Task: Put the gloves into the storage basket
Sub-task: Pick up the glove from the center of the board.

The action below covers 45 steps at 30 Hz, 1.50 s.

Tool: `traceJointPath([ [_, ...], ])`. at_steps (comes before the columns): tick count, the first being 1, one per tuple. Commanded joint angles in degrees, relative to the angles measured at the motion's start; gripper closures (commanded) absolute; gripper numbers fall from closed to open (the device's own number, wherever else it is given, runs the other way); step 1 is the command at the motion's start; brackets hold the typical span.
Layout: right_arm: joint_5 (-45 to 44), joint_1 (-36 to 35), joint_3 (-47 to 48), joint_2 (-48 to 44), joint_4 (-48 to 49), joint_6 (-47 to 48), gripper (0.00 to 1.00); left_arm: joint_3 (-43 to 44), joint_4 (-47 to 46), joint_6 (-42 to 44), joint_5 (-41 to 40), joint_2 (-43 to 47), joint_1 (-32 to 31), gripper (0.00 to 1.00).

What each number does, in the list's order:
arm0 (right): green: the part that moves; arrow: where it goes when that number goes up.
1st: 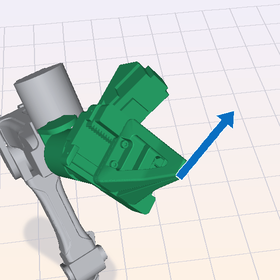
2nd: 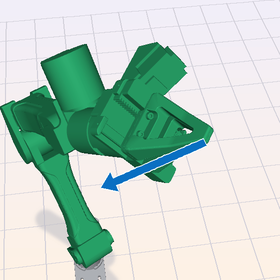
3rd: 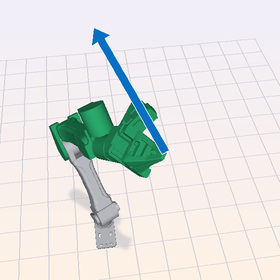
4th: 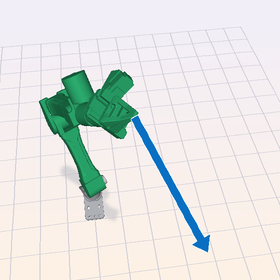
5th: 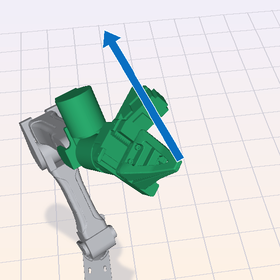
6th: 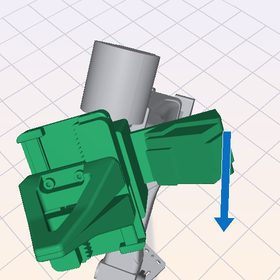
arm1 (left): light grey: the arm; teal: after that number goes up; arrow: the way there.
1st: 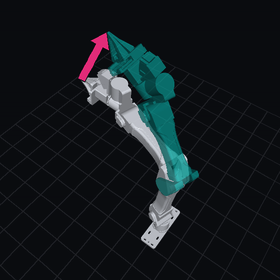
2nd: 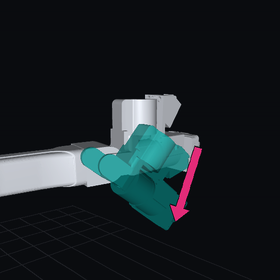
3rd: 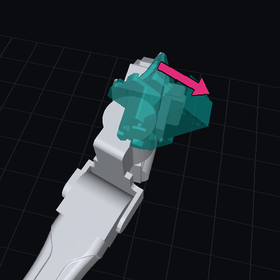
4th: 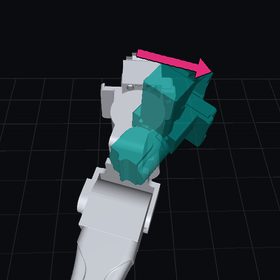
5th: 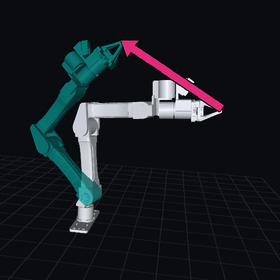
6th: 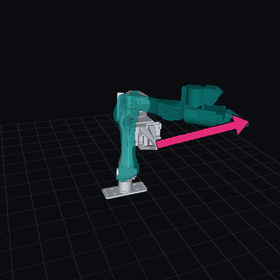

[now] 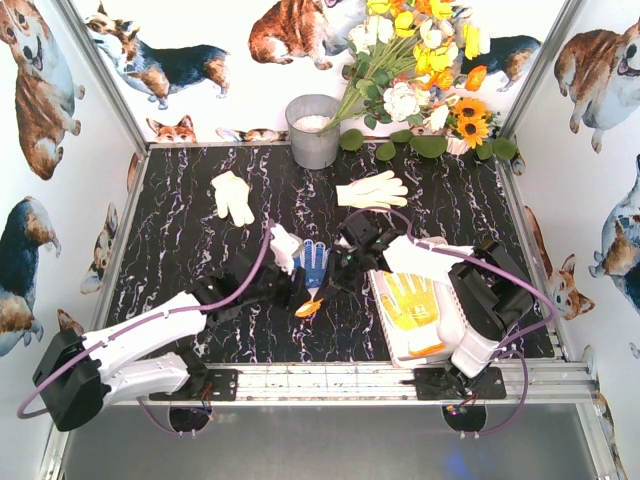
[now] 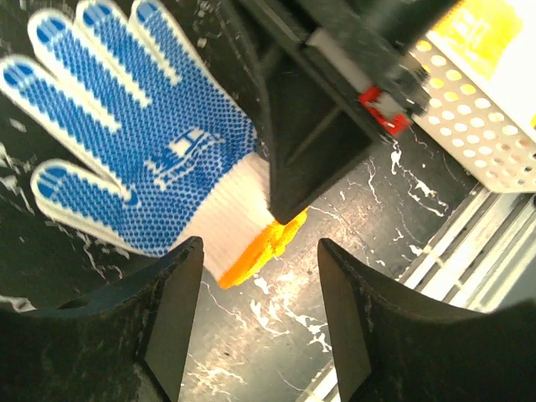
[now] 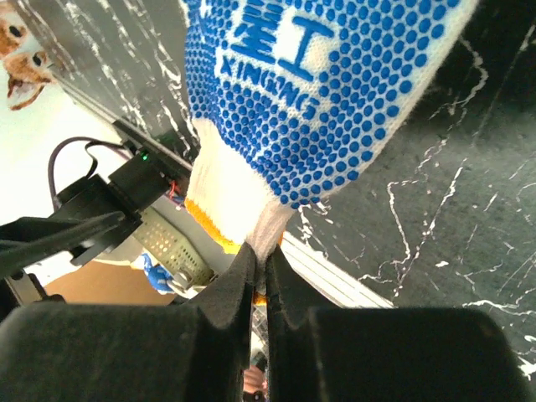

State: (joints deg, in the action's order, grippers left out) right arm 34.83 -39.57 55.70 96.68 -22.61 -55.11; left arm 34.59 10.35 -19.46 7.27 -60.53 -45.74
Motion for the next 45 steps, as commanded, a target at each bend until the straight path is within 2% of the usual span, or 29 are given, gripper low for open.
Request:
traceJointPath([
  [1, 5.5, 1.5, 4.7, -1.3, -4.7, 4.6, 1.0, 2.1, -0.3, 12.0, -7.7, 0.9, -5.2, 0.47],
  [6, 9.3, 3.4, 6.0, -1.1, -5.6, 5.8, 1.0, -1.5, -5.4, 17.0, -9.7, 1.7, -8.5, 0.42],
  [10, 11.1, 4.3, 7.0, -0.7, -6.6, 6.9, 1.0, -1.2, -6.4, 19.4, -11.4, -1.7, -11.7, 0.38],
  [16, 12.9, 4.8, 7.4, -0.1, -6.7, 7.4, 1.0, -0.6, -9.4, 22.2, -17.0, -6.9, -14.7, 0.37],
  [20, 14.4, 5.2, 7.3, 0.1, -6.8, 7.5, 1.0, 1.7, -8.1, 25.6, -20.6, -11.1, -16.0, 0.37],
  [25, 15.4, 6.4, 7.3, -0.4, -7.3, 7.5, 1.0, 3.2, -7.3, 28.4, -20.5, -13.1, -17.1, 0.4],
  [27, 15.8, 6.5, 7.4, -0.4, -7.0, 7.2, 1.0, 4.1, -6.3, 29.2, -20.3, -14.0, -17.4, 0.43],
  [30, 16.6, 6.6, 7.4, -0.1, -6.0, 6.4, 1.0, 5.3, -5.0, 30.0, -20.4, -16.1, -18.2, 0.53],
  [34, 17.1, 6.8, 7.3, 0.3, -5.8, 6.0, 1.0, 5.9, -5.4, 30.5, -21.0, -16.8, -18.9, 0.72],
  [37, 16.3, 7.2, 6.8, -0.7, -5.2, 5.1, 1.0, 6.7, -4.1, 29.6, -22.1, -16.7, -19.0, 0.9],
  [39, 14.9, 7.6, 6.7, -2.0, -5.0, 4.7, 0.9, 7.4, -3.1, 28.0, -22.4, -16.4, -19.0, 1.0],
  [41, 12.5, 7.7, 6.3, -3.6, -5.5, 4.0, 0.74, 7.9, -2.0, 26.2, -22.6, -16.1, -19.0, 1.0],
  [45, 6.1, 7.8, 2.6, -7.6, -3.6, -0.5, 0.53, 7.9, -1.0, 23.3, -23.4, -15.5, -18.9, 1.0],
])
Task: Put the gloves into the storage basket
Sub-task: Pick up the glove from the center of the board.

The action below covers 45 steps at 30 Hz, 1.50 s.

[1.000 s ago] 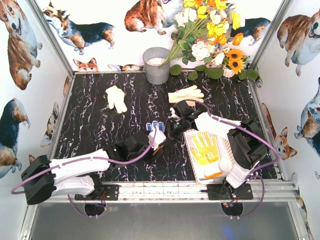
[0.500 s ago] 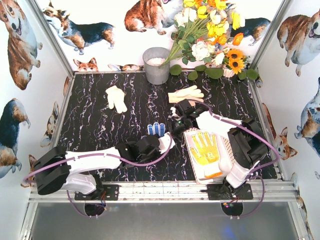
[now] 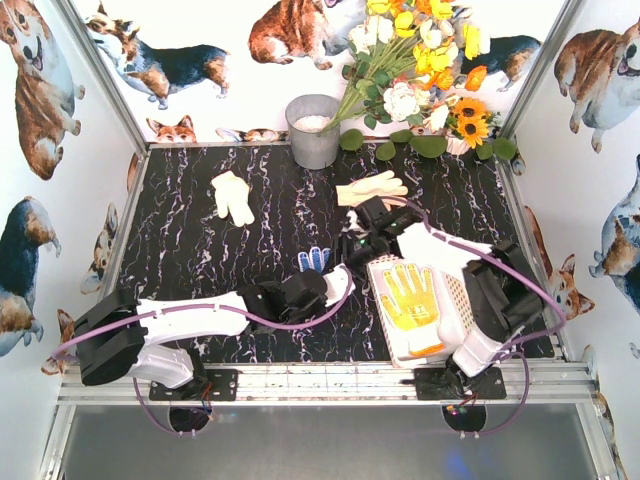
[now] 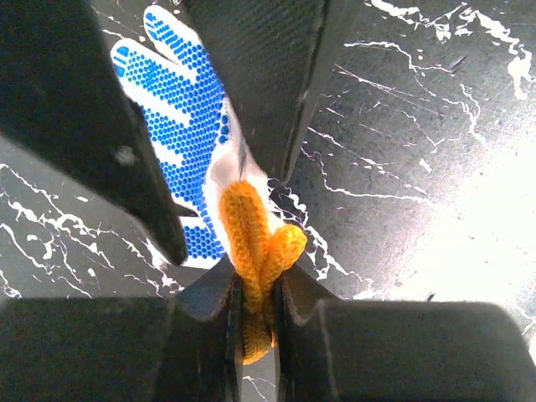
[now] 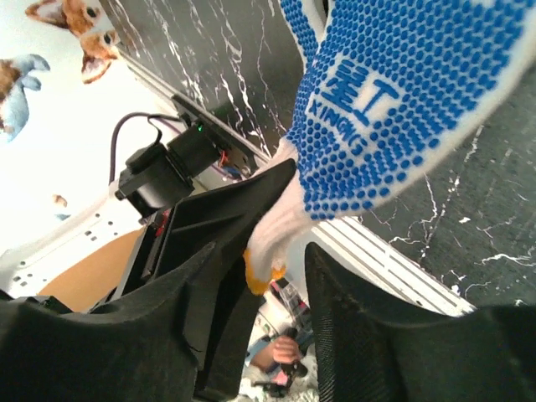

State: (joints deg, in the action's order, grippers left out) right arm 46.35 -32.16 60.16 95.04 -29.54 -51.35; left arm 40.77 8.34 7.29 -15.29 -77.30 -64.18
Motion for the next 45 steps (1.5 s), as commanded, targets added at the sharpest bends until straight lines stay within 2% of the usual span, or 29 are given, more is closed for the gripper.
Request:
traceJointPath([
  [1, -6.7, 0.4, -3.1, -6.9, 4.2, -5.9, 0.49, 1.5, 0.9, -3.8, -0.9, 1.5, -0.4, 1.0],
  [7, -12.8, 0.3, -8.9, -11.5, 10.5, -15.3, 0.3, 1.4, 1.6, -4.9, -1.4, 2.3, -0.3, 1.0],
  [11, -17.2, -1.5, -8.3, -11.2, 11.1, -19.8, 0.29, 1.0, 1.7, -5.1, -1.1, 3.7, -0.2, 1.0],
  [18, -26.6, -4.8, -11.9, -12.0, 17.4, -30.6, 0.29, -0.1, 1.2, -5.5, -0.6, 5.0, -0.2, 1.0],
  [28, -27.5, -7.7, -7.5, -4.9, 15.8, -28.5, 0.3, -0.4, 0.5, -5.6, -0.5, 6.1, -0.2, 1.0],
  [35, -29.5, -9.2, -2.5, -3.0, 10.3, -24.6, 0.32, -0.7, 1.6, -6.0, -2.7, 8.4, -0.2, 1.0],
  [45, -27.7, -9.8, -2.4, 0.1, 13.5, -24.2, 0.35, -1.3, 2.3, -6.1, -1.1, 12.0, -0.2, 1.0],
])
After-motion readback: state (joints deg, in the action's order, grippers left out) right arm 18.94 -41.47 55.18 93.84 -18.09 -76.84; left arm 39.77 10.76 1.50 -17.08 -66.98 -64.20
